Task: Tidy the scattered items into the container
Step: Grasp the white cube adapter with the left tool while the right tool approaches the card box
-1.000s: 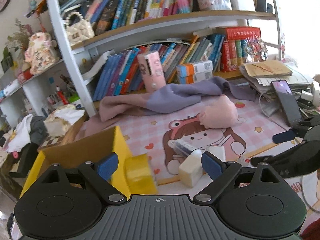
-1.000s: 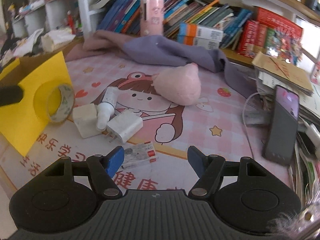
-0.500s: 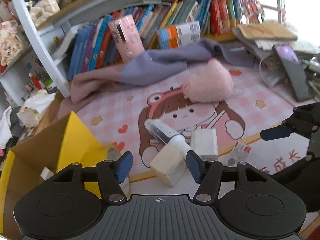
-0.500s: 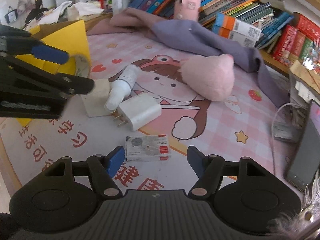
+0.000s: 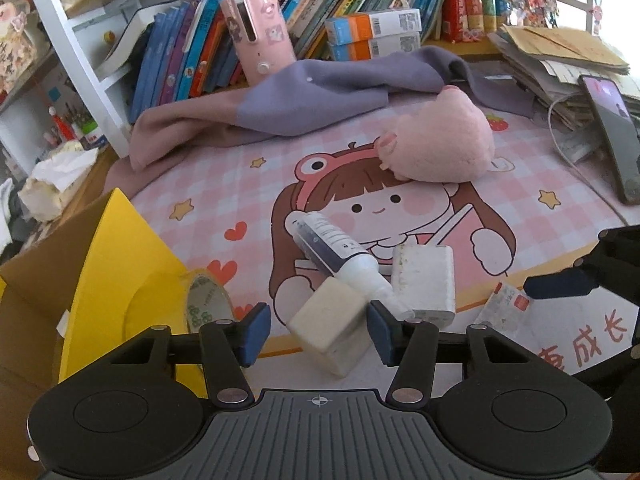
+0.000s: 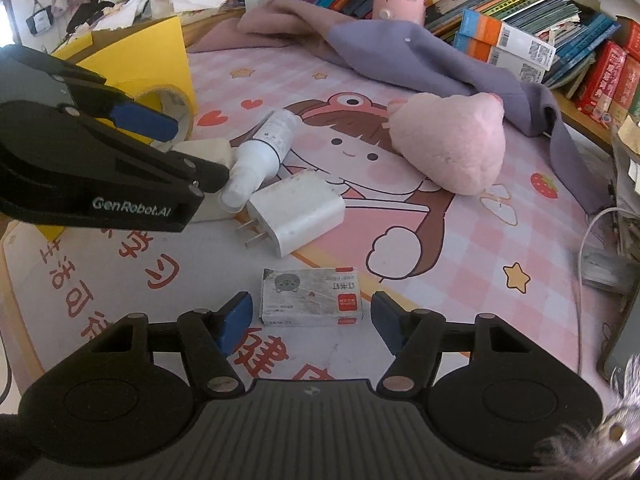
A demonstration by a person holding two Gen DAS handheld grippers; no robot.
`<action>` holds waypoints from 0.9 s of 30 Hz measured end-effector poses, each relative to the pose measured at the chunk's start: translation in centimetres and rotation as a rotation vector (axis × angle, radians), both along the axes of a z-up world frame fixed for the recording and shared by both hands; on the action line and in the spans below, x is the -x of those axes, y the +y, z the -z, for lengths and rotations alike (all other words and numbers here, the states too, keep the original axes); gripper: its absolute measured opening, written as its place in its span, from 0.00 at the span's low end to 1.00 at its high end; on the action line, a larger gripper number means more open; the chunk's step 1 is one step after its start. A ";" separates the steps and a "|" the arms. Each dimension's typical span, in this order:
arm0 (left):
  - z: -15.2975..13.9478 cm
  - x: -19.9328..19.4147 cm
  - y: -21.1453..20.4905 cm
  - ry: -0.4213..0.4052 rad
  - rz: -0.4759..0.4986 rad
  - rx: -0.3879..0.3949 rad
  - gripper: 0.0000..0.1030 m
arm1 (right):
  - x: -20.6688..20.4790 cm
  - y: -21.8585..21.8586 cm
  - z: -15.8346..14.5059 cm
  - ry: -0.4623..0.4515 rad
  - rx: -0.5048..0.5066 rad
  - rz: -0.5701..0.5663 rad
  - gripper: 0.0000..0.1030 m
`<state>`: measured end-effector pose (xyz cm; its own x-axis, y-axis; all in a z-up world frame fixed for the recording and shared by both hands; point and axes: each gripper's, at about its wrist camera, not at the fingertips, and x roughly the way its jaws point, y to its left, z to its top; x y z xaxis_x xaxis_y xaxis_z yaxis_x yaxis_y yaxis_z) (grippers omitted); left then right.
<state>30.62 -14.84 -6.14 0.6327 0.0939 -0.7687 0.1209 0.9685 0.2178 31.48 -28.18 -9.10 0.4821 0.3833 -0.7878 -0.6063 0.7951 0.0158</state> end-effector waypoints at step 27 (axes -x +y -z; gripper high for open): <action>-1.1 2.3 1.2 -0.001 -0.042 0.129 0.25 | 0.7 -0.2 -0.6 -0.035 -0.003 -0.007 0.50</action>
<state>28.32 -13.63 -5.07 0.6310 0.0205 -0.7755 0.0798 0.9926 0.0911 30.74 -28.34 -8.53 0.5065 0.3887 -0.7697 -0.6118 0.7910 -0.0032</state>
